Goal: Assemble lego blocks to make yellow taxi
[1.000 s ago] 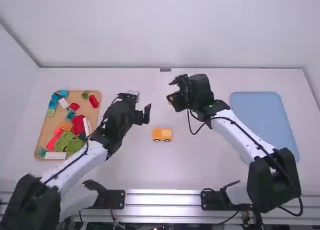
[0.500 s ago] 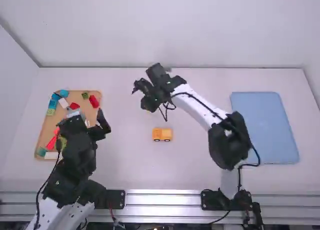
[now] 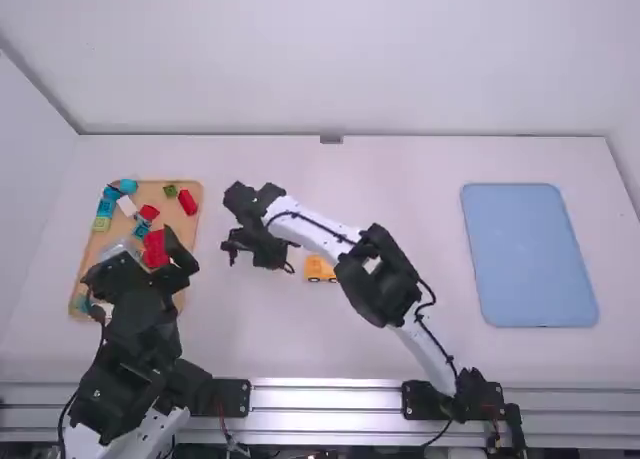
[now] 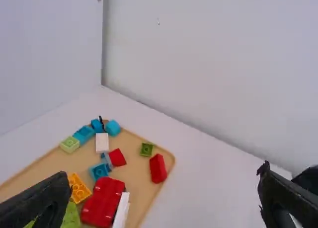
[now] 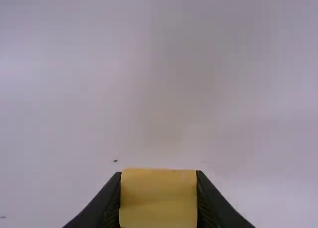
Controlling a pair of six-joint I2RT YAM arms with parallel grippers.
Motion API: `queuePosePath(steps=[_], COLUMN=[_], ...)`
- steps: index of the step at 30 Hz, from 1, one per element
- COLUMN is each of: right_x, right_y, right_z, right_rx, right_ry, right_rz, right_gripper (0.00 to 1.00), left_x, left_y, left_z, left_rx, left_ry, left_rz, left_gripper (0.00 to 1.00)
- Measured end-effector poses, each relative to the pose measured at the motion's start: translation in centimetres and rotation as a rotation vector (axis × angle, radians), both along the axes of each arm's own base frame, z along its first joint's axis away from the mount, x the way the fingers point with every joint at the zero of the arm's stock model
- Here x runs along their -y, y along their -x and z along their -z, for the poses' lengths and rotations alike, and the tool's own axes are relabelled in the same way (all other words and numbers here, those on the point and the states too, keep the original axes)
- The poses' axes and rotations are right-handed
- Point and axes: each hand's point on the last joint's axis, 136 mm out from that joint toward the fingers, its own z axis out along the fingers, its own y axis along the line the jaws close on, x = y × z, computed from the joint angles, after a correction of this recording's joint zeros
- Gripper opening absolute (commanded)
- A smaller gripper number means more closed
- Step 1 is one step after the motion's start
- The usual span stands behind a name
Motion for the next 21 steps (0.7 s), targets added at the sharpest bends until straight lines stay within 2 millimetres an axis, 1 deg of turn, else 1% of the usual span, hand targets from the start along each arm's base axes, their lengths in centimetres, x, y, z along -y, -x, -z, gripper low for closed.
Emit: queuePosePath(steps=[2,4,11,16,17,18,19,20,21], right_x=[0.0,0.3,0.5,0.5,0.5,0.5,0.5,0.5,0.5], right_y=[0.1,0.2,0.1,-0.1,-0.2,-0.3,-0.4,-0.4,-0.4], right_z=[1.0,1.8,2.0,2.0,2.0,2.0,2.0,2.0,2.0], right_rx=[0.017,0.033,0.043,0.035,0.034,0.031,0.032,0.033,0.033], right_ry=[0.032,0.069,0.083,0.068,0.067,0.065,0.063,0.062,0.061], right_rz=[-0.025,-0.038,-0.052,-0.045,-0.043,-0.038,-0.031,-0.029,-0.026], right_gripper=[0.0,0.0,0.0,0.0,0.03,0.14,0.22,0.25,0.45], left_x=[-0.1,-0.1,0.2,0.2,0.2,0.2,0.2,0.2,0.2], left_y=[-0.1,-0.2,-0.9,-1.0,-1.0,-1.0,-1.0,-1.0,-1.0], left_z=[-0.1,0.3,1.9,1.7,1.8,1.8,1.8,1.8,1.8], left_rx=[0.012,0.01,0.005,0.019,0.018,0.019,0.019,0.018,0.019], left_ry=[0.004,0.001,-0.001,0.005,0.004,0.005,0.005,0.004,0.004], left_rz=[-0.007,-0.013,-0.016,-0.017,-0.016,-0.017,-0.016,-0.016,-0.016], left_gripper=[0.99,0.99,0.99,0.99,0.99,0.99,0.98,0.99,0.99])
